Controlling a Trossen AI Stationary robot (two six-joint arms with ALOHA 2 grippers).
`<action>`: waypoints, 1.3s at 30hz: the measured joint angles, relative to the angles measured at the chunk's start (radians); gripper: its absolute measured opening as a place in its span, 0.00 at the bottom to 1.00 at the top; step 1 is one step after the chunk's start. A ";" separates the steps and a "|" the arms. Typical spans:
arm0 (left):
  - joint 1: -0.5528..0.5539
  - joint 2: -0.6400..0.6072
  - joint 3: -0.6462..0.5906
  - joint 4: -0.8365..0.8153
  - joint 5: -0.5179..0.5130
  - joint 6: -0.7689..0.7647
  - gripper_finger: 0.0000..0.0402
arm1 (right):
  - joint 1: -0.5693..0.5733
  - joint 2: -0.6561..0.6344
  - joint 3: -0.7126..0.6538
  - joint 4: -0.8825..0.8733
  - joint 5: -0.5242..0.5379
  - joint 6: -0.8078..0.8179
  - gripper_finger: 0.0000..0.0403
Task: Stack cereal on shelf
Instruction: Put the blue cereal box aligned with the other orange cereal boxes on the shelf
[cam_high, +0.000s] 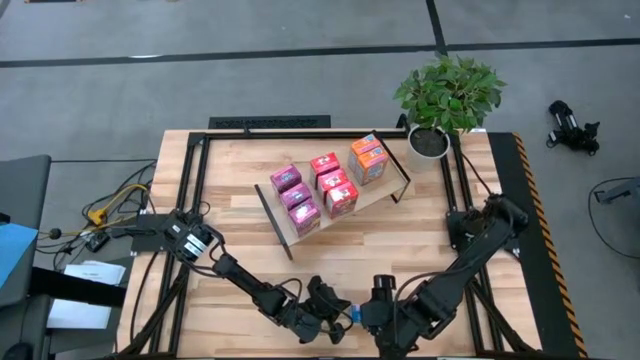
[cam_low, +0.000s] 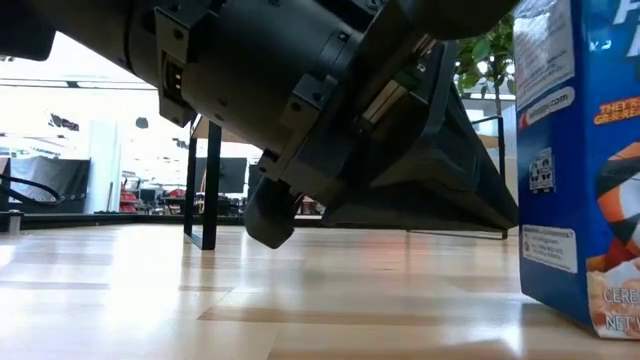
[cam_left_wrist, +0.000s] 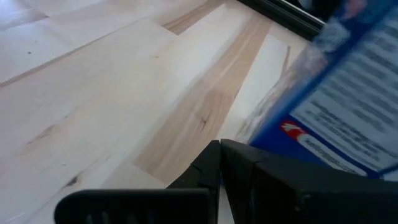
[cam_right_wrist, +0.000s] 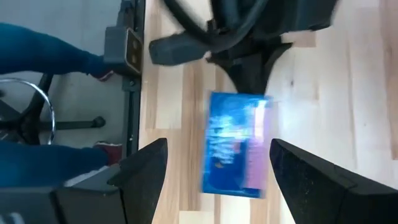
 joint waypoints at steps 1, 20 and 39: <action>0.000 0.000 0.000 0.000 0.000 0.007 0.00 | 0.001 0.006 0.000 -0.004 0.003 -0.001 0.76; 0.000 0.000 0.000 0.000 -0.008 0.015 0.00 | -0.050 0.095 0.000 -0.035 -0.070 -0.037 0.75; -0.013 0.000 0.000 0.002 0.078 0.049 0.00 | -0.052 0.080 -0.001 -0.049 -0.132 -0.137 0.33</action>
